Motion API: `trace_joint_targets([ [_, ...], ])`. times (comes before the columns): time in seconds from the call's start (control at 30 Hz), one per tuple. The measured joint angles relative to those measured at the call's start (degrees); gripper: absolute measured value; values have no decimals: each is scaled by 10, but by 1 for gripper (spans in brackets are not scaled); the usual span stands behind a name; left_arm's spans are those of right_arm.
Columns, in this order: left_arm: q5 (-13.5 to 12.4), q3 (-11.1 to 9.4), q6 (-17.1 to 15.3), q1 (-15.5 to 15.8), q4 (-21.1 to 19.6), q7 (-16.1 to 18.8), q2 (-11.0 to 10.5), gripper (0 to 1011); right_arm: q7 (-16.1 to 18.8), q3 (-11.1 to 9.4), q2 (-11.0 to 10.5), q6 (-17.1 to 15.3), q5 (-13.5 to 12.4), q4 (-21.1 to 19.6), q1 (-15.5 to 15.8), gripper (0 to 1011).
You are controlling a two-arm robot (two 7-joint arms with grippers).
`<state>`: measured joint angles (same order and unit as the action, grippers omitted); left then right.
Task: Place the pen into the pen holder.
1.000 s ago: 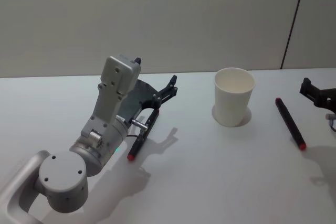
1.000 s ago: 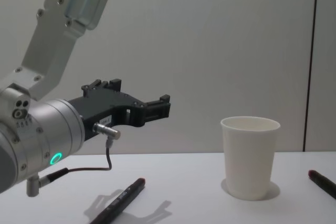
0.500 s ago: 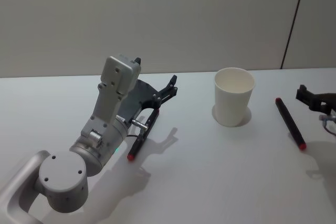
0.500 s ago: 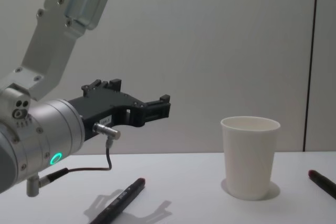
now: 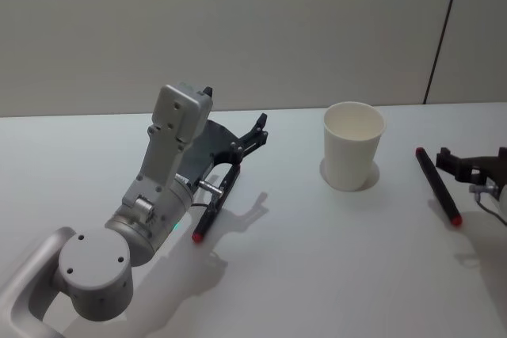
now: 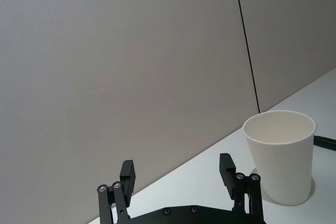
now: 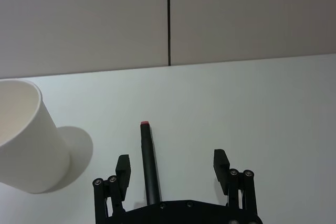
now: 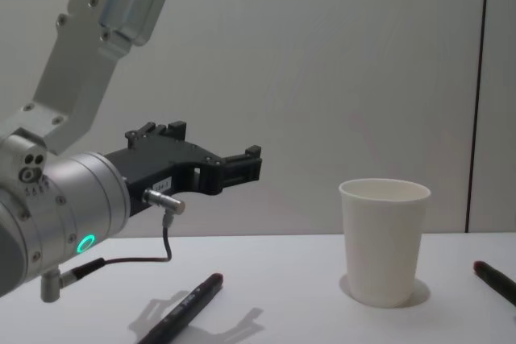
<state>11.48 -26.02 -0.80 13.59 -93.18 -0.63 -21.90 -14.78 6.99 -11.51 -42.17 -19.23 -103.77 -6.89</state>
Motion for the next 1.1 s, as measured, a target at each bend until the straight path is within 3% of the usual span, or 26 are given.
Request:
trace_joint_targets([
  [0.37, 0, 0, 0, 0, 0, 0, 0, 1001, 6, -1, 13, -30, -1, 26, -9, 1002],
  [0.67, 0, 0, 0, 0, 0, 0, 0, 1001, 6, -2, 23, -36, 1, 45, -17, 1002],
  [1.1, 0, 0, 0, 0, 0, 0, 0, 1001, 17, 4, 37, -33, 32, 83, -38, 1002],
])
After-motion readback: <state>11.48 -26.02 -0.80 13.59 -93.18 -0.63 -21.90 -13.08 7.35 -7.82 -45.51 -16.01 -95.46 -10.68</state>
